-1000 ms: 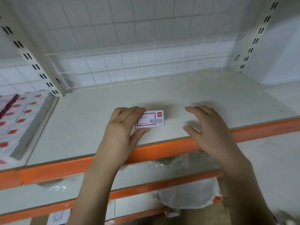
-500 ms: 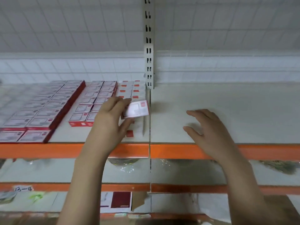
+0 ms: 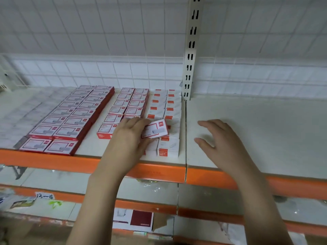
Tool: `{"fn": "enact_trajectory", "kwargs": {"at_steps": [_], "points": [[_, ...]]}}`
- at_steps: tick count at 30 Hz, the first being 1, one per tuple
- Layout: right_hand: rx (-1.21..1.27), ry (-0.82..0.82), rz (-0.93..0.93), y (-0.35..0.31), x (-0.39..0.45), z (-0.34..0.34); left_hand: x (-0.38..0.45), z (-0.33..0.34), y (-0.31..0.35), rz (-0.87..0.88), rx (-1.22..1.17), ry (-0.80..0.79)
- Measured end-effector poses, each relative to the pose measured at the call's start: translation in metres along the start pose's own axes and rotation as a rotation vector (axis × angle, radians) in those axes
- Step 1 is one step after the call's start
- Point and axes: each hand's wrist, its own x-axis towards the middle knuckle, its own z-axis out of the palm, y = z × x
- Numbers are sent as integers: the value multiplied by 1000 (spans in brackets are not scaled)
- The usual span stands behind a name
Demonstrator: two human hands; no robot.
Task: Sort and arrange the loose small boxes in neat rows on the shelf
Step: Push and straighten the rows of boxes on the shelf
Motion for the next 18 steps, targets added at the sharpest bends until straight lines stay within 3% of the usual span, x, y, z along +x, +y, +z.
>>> {"fn": "enact_trajectory", "kwargs": {"at_steps": [9, 18], "points": [[-102, -43, -18, -14, 32, 9, 18, 0, -28, 17, 39, 21], [-299, -16, -73, -87, 68, 55, 16, -39, -123, 56, 108, 21]]}}
